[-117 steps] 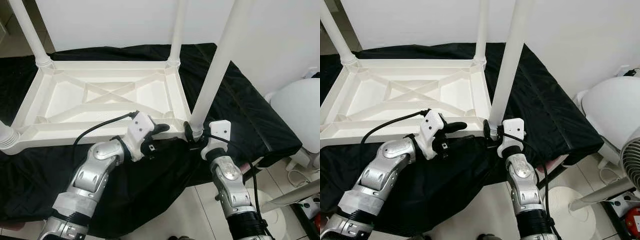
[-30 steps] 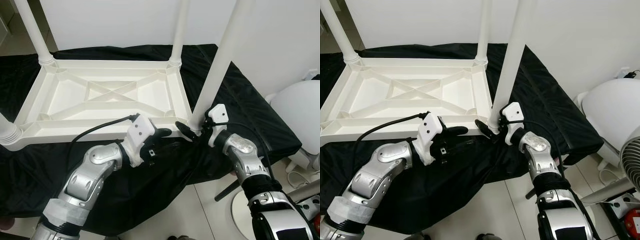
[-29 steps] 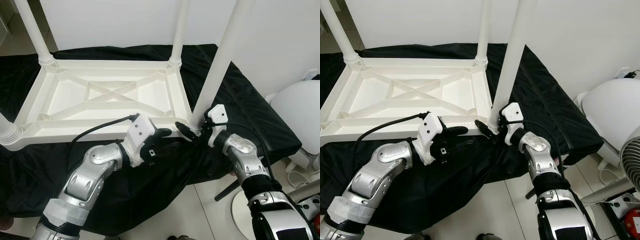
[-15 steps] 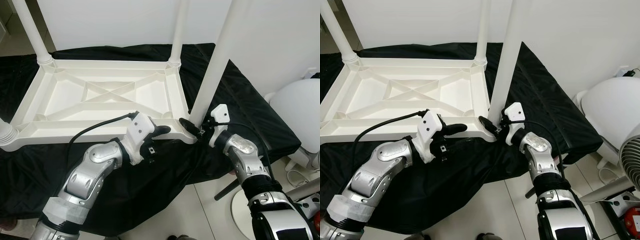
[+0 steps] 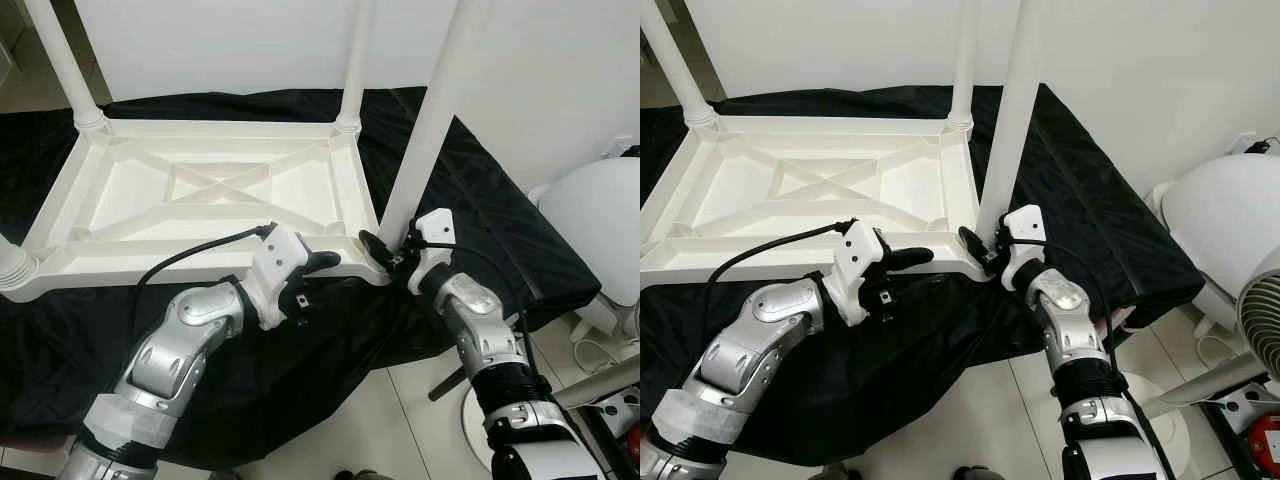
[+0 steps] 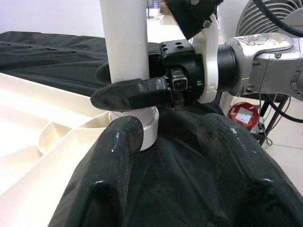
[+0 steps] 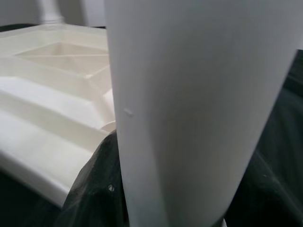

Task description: Building children table

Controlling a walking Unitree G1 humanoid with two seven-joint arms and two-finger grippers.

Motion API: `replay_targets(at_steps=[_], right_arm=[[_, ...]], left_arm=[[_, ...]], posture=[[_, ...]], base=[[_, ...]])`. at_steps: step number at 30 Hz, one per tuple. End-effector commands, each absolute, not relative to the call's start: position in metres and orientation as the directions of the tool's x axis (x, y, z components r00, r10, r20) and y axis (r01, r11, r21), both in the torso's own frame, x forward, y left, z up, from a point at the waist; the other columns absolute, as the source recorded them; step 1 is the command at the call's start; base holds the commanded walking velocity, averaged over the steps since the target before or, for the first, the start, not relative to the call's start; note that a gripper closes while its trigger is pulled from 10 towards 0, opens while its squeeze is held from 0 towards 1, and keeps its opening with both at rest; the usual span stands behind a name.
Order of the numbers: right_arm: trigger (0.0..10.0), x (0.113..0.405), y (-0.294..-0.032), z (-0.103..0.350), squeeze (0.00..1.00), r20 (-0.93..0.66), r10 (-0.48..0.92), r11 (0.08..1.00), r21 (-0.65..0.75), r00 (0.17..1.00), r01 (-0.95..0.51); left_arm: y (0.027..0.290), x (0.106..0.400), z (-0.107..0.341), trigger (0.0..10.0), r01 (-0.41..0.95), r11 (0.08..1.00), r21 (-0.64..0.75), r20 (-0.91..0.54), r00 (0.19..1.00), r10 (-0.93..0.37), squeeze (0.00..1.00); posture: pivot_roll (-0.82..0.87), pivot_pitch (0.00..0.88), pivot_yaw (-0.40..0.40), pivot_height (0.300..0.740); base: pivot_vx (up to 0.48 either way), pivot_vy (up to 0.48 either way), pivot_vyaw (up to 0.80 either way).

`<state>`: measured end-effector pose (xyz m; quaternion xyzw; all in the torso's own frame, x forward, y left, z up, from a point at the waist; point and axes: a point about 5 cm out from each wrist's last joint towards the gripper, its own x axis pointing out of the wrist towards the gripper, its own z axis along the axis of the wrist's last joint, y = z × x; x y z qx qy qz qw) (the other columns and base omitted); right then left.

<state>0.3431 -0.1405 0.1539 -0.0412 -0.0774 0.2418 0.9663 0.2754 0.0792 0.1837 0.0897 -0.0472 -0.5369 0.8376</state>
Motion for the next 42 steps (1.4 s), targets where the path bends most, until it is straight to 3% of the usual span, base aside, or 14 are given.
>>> replay_targets(at_steps=[1, 9, 19, 20, 22, 23, 24, 32, 42], right_arm=[[10.0, 0.340, -0.139, 0.147, 0.00, 0.101, 0.370, 0.928, -0.078, 0.923, -0.364], [10.0, 0.318, -0.100, 0.134, 0.00, 0.080, 0.150, 0.987, 0.038, 0.985, -0.154], [10.0, 0.315, -0.093, 0.135, 0.00, 0.084, 0.083, 0.995, 0.041, 0.993, -0.086], [10.0, 0.313, -0.092, 0.138, 1.00, 0.105, 0.091, 0.994, 0.052, 0.990, -0.097], [10.0, 0.313, -0.092, 0.138, 1.00, 0.105, 0.091, 0.994, 0.052, 0.990, -0.097], [10.0, 0.314, -0.094, 0.141, 0.84, 0.118, 0.136, 0.988, 0.055, 0.984, -0.143], [10.0, 0.313, -0.095, 0.145, 0.00, 0.131, 0.189, 0.980, 0.037, 0.973, -0.195], [10.0, 0.318, -0.116, 0.158, 0.00, 0.149, 0.309, 0.951, -0.032, 0.939, -0.308], [10.0, 0.318, -0.122, 0.161, 0.00, 0.140, 0.479, 0.878, -0.098, 0.867, -0.469]], left_arm=[[0.077, 0.273, 0.184, 10.0, 0.903, 0.382, 0.196, -0.019, 0.393, -0.919, 0.00], [0.078, 0.274, 0.183, 10.0, 0.902, 0.385, 0.194, -0.019, 0.396, -0.918, 0.00], [0.077, 0.274, 0.182, 10.0, 0.906, 0.377, 0.193, -0.022, 0.388, -0.921, 0.00], [0.078, 0.274, 0.182, 10.0, 0.906, 0.377, 0.194, -0.023, 0.388, -0.921, 0.00], [0.078, 0.274, 0.182, 10.0, 0.906, 0.377, 0.194, -0.023, 0.388, -0.921, 0.00], [0.078, 0.273, 0.182, 10.0, 0.906, 0.376, 0.194, -0.024, 0.388, -0.921, 0.00], [0.079, 0.272, 0.183, 10.0, 0.909, 0.367, 0.198, -0.028, 0.379, -0.925, 0.00], [0.085, 0.273, 0.185, 10.0, 0.906, 0.350, 0.237, -0.043, 0.369, -0.928, 0.00], [0.086, 0.273, 0.194, 10.0, 0.902, 0.349, 0.254, -0.027, 0.367, -0.930, 0.00]], posture=[[0.05, 0.108, -0.023, 0.740], [0.04, 0.092, -0.023, 0.740], [0.05, 0.086, -0.022, 0.740], [0.05, 0.084, -0.020, 0.740], [0.05, 0.084, -0.020, 0.740], [0.05, 0.088, -0.018, 0.740], [0.05, 0.094, -0.024, 0.740], [0.05, 0.096, -0.053, 0.740], [0.05, 0.103, -0.041, 0.740]], base=[[0.000, 0.000, 0.00], [0.000, 0.000, 0.00], [0.000, 0.000, 0.00], [0.000, 0.000, 0.00], [0.000, 0.000, 0.00], [0.000, 0.000, 0.00], [0.000, 0.000, 0.00], [0.000, 0.000, 0.00], [0.000, 0.000, 0.00]])
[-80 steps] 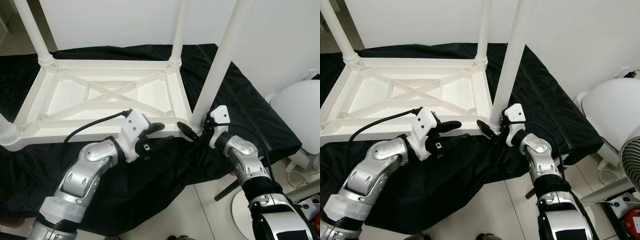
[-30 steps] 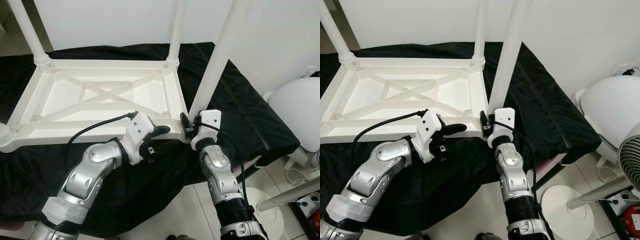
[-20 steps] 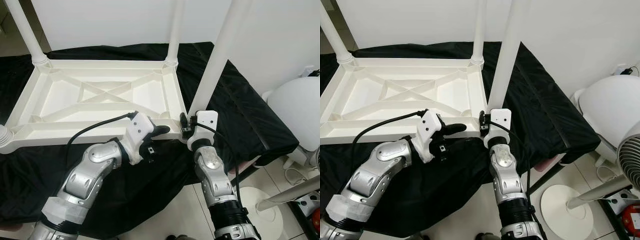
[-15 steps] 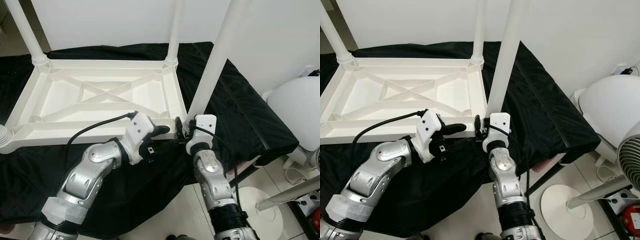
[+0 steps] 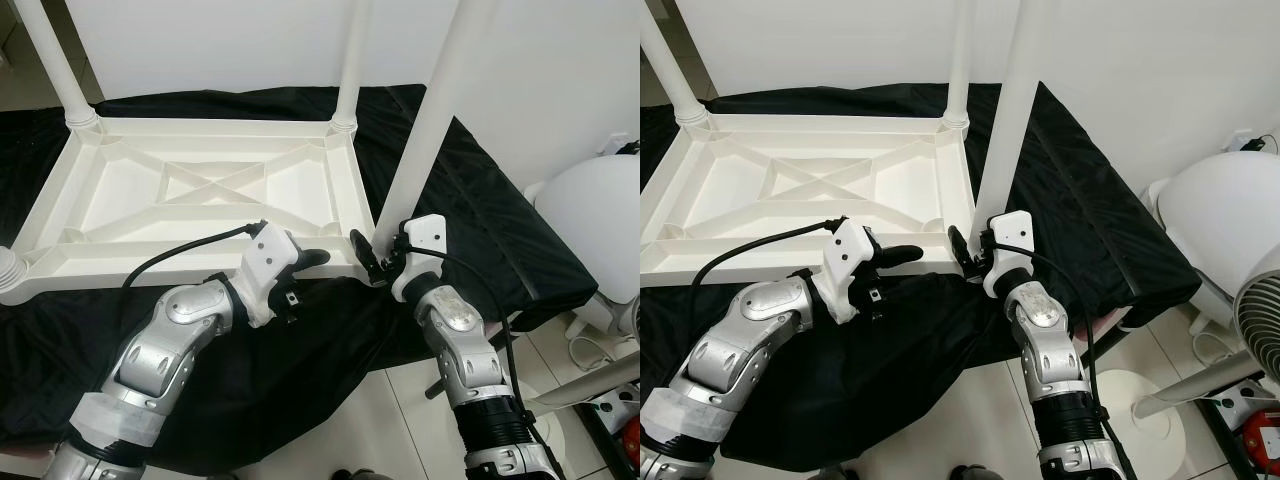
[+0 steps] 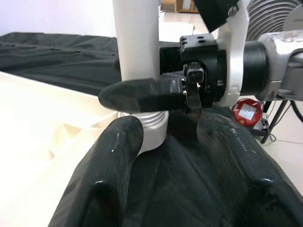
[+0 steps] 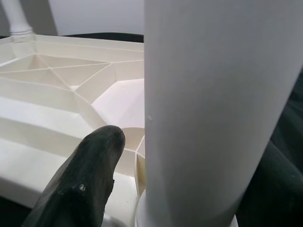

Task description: Building children table

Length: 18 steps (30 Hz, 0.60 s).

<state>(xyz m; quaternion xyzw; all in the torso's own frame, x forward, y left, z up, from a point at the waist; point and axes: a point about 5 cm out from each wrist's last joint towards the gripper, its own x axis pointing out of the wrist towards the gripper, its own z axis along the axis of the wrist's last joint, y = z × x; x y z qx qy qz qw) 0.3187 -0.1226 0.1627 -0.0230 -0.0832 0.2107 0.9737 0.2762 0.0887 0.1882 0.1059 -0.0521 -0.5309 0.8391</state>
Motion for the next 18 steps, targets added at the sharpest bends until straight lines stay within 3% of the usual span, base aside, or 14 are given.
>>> replay_targets(at_steps=[1, 8, 16, 17, 18], right_arm=[[10.0, 0.318, -0.122, 0.161, 0.00, 0.140, 0.479, 0.878, -0.098, 0.867, -0.469], [10.0, 0.328, -0.137, 0.161, 0.00, 0.068, 0.641, 0.761, -0.184, 0.765, -0.622], [9.8, 0.342, -0.149, 0.165, 0.00, 0.007, 0.683, 0.710, -0.238, 0.730, -0.662], [4.2, 0.343, -0.150, 0.164, 0.00, -0.003, 0.690, 0.702, -0.241, 0.724, -0.670], [4.2, 0.343, -0.150, 0.164, 0.00, -0.003, 0.690, 0.702, -0.241, 0.724, -0.670]], left_arm=[[0.086, 0.273, 0.194, 10.0, 0.902, 0.349, 0.254, -0.027, 0.367, -0.930, 0.00], [0.083, 0.271, 0.199, 10.0, 0.903, 0.346, 0.255, -0.010, 0.360, -0.933, 0.00], [0.086, 0.270, 0.199, 10.0, 0.907, 0.337, 0.254, -0.025, 0.354, -0.935, 0.00], [0.087, 0.270, 0.200, 10.0, 0.906, 0.337, 0.255, -0.026, 0.355, -0.935, 0.00], [0.087, 0.270, 0.200, 10.0, 0.906, 0.337, 0.255, -0.026, 0.355, -0.935, 0.00]], posture=[[0.05, 0.103, -0.041, 0.740], [0.04, 0.110, -0.019, 0.740], [0.06, 0.122, -0.006, 0.740], [0.06, 0.122, -0.006, 0.740], [0.06, 0.122, -0.006, 0.740]], base=[[0.000, 0.000, 0.00], [0.000, 0.000, 0.00], [0.000, 0.000, 0.00], [0.000, 0.000, 0.00], [0.000, 0.000, 0.00]])
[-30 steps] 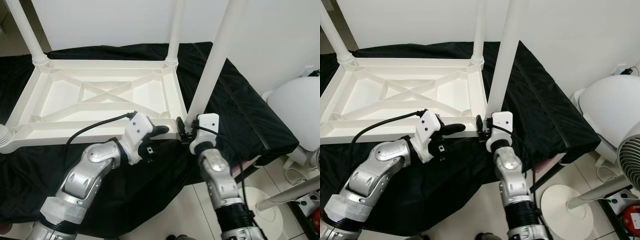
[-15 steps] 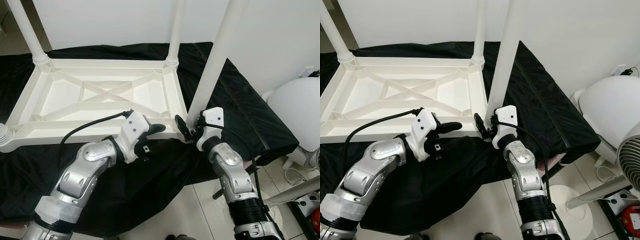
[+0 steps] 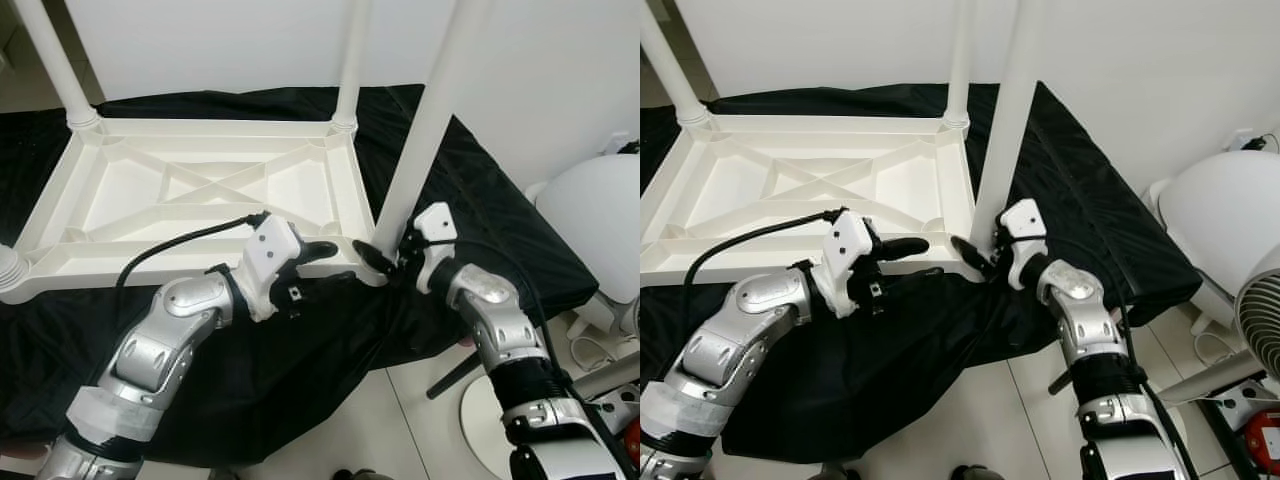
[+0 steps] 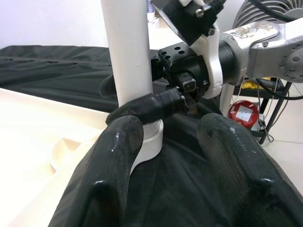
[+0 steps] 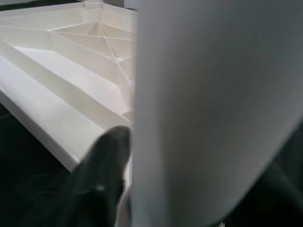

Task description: Building children table

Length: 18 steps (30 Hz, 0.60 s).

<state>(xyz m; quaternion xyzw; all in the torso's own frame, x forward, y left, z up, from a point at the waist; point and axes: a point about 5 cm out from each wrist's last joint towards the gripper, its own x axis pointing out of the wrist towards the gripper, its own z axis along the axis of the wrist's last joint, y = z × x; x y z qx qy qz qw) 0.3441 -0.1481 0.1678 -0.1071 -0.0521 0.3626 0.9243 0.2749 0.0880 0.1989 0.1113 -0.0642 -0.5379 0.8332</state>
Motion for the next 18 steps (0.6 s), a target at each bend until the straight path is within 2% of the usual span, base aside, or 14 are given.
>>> replay_targets(at_steps=[1, 9, 10, 11, 12, 16, 18], right_arm=[[0.0, 0.3445, -0.1519, 0.1645, 0.00, -0.008, 0.695, 0.696, -0.244, 0.719, -0.676], [0.0, 0.3464, -0.1568, 0.1635, 0.00, -0.020, 0.703, 0.687, -0.237, 0.711, -0.686], [3.6, 0.3466, -0.1582, 0.1618, 0.00, -0.033, 0.701, 0.687, -0.234, 0.712, -0.688], [3.6, 0.3466, -0.1582, 0.1618, 0.00, -0.033, 0.701, 0.687, -0.234, 0.712, -0.688], [10.0, 0.3464, -0.1592, 0.1612, 0.00, -0.031, 0.696, 0.696, -0.217, 0.718, -0.684], [10.0, 0.3490, -0.1618, 0.1635, 0.00, 0.013, 0.634, 0.758, -0.207, 0.773, -0.619], [10.0, 0.3490, -0.1618, 0.1635, 0.00, 0.013, 0.634, 0.758, -0.207, 0.773, -0.619]], left_arm=[[0.0881, 0.2704, 0.2012, 10.0, 0.906, 0.337, 0.256, -0.029, 0.355, -0.934, 0.00], [0.0922, 0.2711, 0.2024, 10.0, 0.905, 0.337, 0.258, -0.041, 0.359, -0.932, 0.00], [0.0931, 0.2716, 0.2028, 10.0, 0.905, 0.338, 0.260, -0.043, 0.360, -0.932, 0.00], [0.0931, 0.2716, 0.2028, 10.0, 0.905, 0.338, 0.260, -0.043, 0.360, -0.932, 0.00], [0.0937, 0.2725, 0.2032, 10.0, 0.904, 0.340, 0.260, -0.044, 0.363, -0.931, 0.00], [0.0946, 0.2744, 0.2024, 10.0, 0.901, 0.348, 0.261, -0.044, 0.371, -0.928, 0.00], [0.0946, 0.2744, 0.2024, 10.0, 0.901, 0.348, 0.261, -0.044, 0.371, -0.928, 0.00]], posture=[[0.06, 0.127, 0.004, 0.740], [0.07, 0.137, 0.015, 0.740], [0.07, 0.139, 0.016, 0.740], [0.07, 0.139, 0.016, 0.740], [0.07, 0.139, 0.015, 0.740], [0.07, 0.133, 0.006, 0.740], [0.07, 0.133, 0.006, 0.740]], base=[[0.000, 0.000, 0.00], [0.000, 0.000, 0.00], [0.000, 0.000, 0.00], [0.000, 0.000, 0.00], [0.000, 0.000, 0.00], [0.000, 0.000, 0.00], [0.000, 0.000, 0.00]])
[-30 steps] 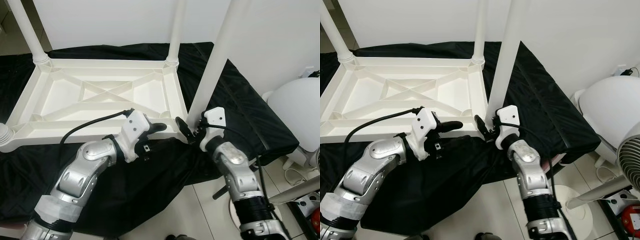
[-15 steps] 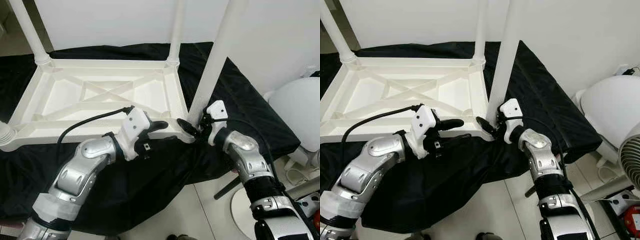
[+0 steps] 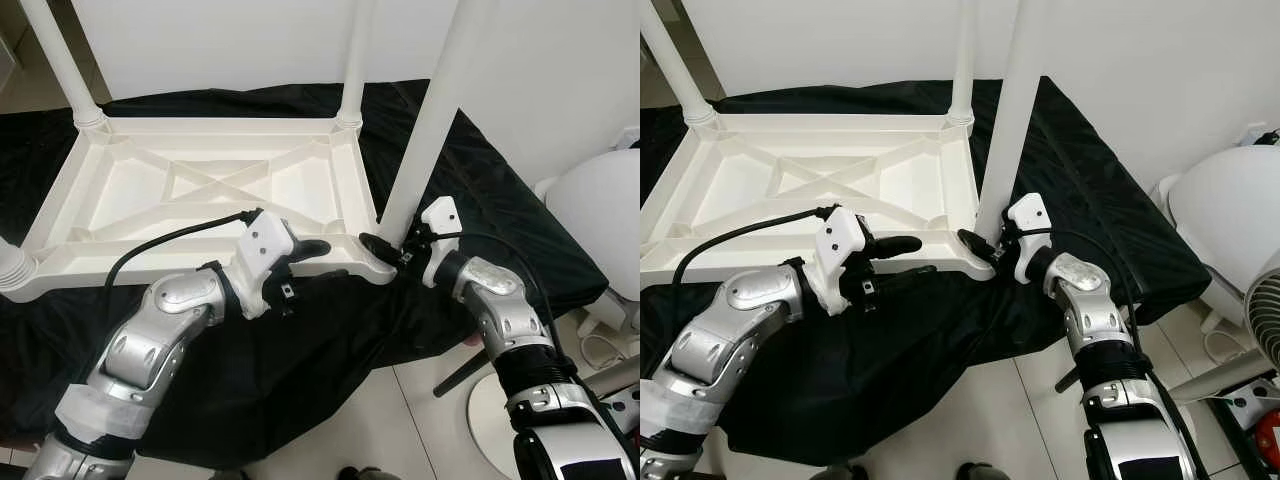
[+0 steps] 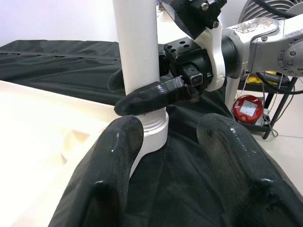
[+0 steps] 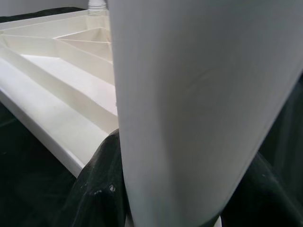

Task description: Building children table

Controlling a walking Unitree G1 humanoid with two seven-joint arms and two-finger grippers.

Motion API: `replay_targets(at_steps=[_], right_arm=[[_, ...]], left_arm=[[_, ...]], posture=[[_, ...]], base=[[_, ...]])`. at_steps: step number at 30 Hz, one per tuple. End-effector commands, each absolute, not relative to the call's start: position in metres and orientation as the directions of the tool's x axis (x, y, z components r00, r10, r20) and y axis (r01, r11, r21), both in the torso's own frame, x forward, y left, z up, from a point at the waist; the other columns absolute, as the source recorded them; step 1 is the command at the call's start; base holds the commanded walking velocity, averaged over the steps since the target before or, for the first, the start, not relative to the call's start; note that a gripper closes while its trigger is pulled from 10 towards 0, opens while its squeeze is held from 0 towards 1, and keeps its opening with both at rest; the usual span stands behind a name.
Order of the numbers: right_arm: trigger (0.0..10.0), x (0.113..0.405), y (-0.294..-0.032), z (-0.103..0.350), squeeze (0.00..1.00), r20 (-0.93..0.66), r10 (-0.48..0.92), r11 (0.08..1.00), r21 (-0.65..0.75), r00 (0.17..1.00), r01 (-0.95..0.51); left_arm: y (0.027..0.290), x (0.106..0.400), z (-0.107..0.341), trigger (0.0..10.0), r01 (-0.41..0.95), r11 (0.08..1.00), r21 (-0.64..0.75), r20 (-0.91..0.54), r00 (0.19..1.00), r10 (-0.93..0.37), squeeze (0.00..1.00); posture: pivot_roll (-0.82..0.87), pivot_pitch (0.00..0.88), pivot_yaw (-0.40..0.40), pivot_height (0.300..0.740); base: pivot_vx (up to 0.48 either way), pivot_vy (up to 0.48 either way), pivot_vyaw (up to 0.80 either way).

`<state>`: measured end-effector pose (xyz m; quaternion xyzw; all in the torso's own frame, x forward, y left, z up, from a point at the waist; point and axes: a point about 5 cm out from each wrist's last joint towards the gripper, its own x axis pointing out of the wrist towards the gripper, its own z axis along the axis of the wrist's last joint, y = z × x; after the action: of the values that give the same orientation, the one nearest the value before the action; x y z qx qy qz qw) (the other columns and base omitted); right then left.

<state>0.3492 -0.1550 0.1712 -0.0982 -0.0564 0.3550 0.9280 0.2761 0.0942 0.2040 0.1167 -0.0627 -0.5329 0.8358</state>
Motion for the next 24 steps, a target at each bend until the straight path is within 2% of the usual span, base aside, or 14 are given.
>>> replay_targets(at_steps=[1, 4, 13, 14, 22, 23, 24], right_arm=[[10.0, 0.350, -0.163, 0.164, 0.00, 0.028, 0.602, 0.785, -0.204, 0.798, -0.585], [10.0, 0.350, -0.160, 0.162, 0.00, 0.074, 0.488, 0.866, -0.168, 0.870, -0.472], [10.0, 0.337, -0.140, 0.154, 0.00, 0.132, 0.398, 0.916, -0.114, 0.908, -0.385], [10.0, 0.331, -0.139, 0.149, 1.00, 0.130, 0.384, 0.923, -0.080, 0.914, -0.376], [10.0, 0.326, -0.142, 0.154, 1.00, 0.159, 0.406, 0.914, -0.051, 0.900, -0.403], [10.0, 0.326, -0.146, 0.157, 0.00, 0.167, 0.422, 0.906, -0.042, 0.891, -0.421], [10.0, 0.326, -0.148, 0.159, 0.00, 0.172, 0.432, 0.901, -0.036, 0.886, -0.432]], left_arm=[[0.094, 0.275, 0.201, 10.0, 0.900, 0.349, 0.260, -0.047, 0.373, -0.927, 0.00], [0.095, 0.278, 0.201, 10.0, 0.899, 0.355, 0.256, -0.051, 0.380, -0.924, 0.00], [0.104, 0.284, 0.201, 10.0, 0.896, 0.354, 0.267, -0.081, 0.387, -0.918, 0.00], [0.104, 0.285, 0.201, 10.0, 0.892, 0.369, 0.263, -0.072, 0.399, -0.914, 0.00], [0.100, 0.285, 0.201, 10.0, 0.896, 0.355, 0.265, -0.066, 0.385, -0.921, 0.00], [0.098, 0.286, 0.202, 10.0, 0.894, 0.355, 0.273, -0.060, 0.384, -0.921, 0.00], [0.097, 0.286, 0.203, 10.0, 0.892, 0.356, 0.279, -0.054, 0.384, -0.922, 0.00]], posture=[[0.06, 0.130, 0.000, 0.740], [0.06, 0.125, -0.002, 0.740], [0.06, 0.143, 0.012, 0.740], [0.06, 0.139, 0.010, 0.740], [0.04, 0.135, 0.012, 0.740], [0.04, 0.136, 0.008, 0.740], [0.04, 0.136, 0.008, 0.740]], base=[[0.000, 0.000, 0.00], [0.000, 0.000, 0.00], [0.000, 0.000, 0.00], [0.000, 0.000, 0.00], [0.000, 0.000, 0.00], [0.000, 0.000, 0.00], [0.000, 0.000, 0.00]])
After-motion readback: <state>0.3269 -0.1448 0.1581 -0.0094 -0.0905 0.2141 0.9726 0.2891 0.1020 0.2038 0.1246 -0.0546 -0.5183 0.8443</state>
